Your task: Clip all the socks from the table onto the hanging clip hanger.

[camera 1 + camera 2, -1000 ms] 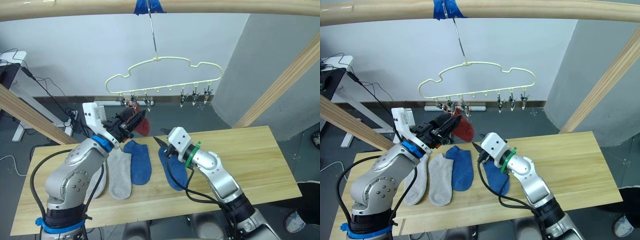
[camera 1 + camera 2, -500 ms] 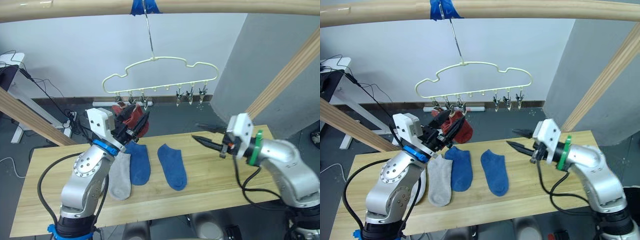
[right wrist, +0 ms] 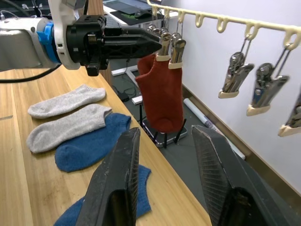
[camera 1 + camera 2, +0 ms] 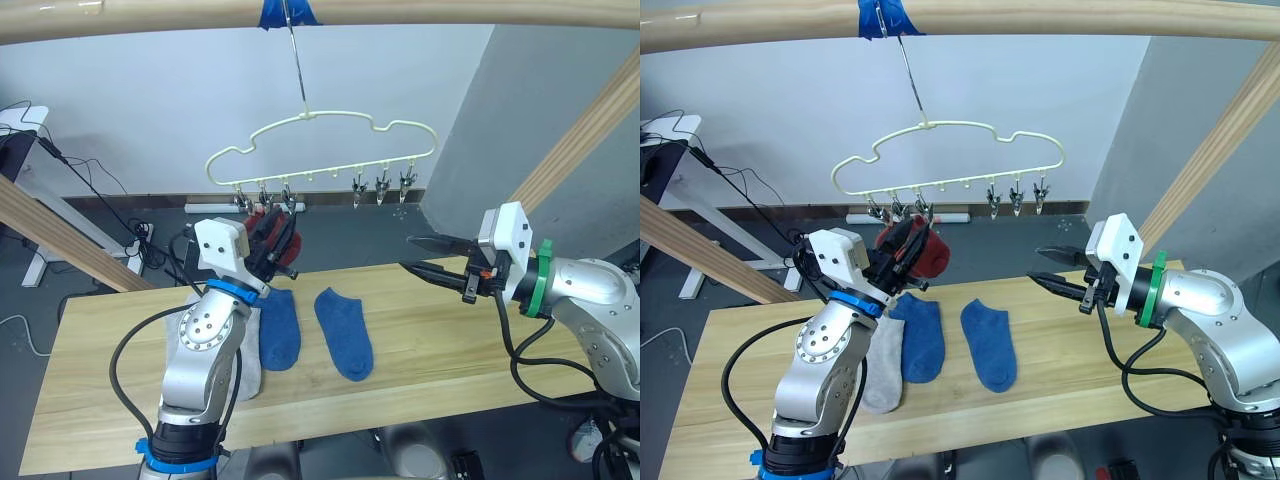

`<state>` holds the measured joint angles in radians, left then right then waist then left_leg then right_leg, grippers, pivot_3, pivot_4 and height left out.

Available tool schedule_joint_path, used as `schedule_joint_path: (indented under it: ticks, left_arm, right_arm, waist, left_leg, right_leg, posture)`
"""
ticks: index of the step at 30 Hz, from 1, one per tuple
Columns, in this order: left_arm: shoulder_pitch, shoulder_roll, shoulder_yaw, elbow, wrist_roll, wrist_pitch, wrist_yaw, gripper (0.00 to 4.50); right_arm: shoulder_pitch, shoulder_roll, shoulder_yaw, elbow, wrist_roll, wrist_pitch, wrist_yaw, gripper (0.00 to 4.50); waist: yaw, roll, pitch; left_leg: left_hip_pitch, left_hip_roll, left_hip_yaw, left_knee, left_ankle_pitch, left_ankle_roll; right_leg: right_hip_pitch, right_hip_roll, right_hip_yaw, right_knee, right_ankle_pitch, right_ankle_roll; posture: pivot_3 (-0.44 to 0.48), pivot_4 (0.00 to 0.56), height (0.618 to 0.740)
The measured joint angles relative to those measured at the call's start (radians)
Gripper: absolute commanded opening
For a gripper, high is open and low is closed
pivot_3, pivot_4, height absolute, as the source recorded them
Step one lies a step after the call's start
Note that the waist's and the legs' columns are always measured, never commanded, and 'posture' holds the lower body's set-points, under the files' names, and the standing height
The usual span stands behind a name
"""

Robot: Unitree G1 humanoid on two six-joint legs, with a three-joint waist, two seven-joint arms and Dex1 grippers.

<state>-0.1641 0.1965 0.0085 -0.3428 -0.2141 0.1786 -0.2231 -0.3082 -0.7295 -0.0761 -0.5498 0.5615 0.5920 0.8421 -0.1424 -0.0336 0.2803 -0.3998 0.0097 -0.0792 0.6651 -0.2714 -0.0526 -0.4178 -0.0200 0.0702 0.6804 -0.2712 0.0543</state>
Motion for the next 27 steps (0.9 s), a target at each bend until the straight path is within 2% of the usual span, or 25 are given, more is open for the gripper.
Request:
schedule_joint_path:
  ticks: [5, 11, 27]
  left_arm:
    - [-0.005, -0.027, -0.002, 0.053, 0.022, -0.035, 0.015, 1.21]
    - [-0.086, -0.06, 0.0, 0.183, 0.047, -0.065, 0.037, 1.21]
    - [-0.153, -0.07, 0.008, 0.255, 0.051, -0.127, 0.015, 1.21]
  right_arm:
    - [-0.018, -0.005, -0.003, -0.002, 0.013, 0.014, -0.016, 1.8]
    - [-0.034, -0.005, -0.004, -0.015, 0.041, 0.035, -0.035, 1.8]
    - [-0.058, -0.008, -0.004, -0.02, 0.074, 0.052, -0.042, 1.8]
  waist:
    - [-0.002, 0.0, 0.0]
    - [-0.003, 0.0, 0.0]
    - [-0.017, 0.0, 0.0]
  left_leg:
    - [0.0, 0.0, 0.0, 0.0, 0.0, 0.0]
    - [0.0, 0.0, 0.0, 0.0, 0.0, 0.0]
    - [0.0, 0.0, 0.0, 0.0, 0.0, 0.0]
  right_leg:
    - [0.0, 0.0, 0.0, 0.0, 0.0, 0.0]
    - [0.0, 0.0, 0.0, 0.0, 0.0, 0.0]
    - [0.0, 0.0, 0.0, 0.0, 0.0, 0.001]
  posture:
    - [-0.301, 0.267, 0.714]
    - [-0.306, 0.265, 0.714]
    - [-0.323, 0.256, 0.714]
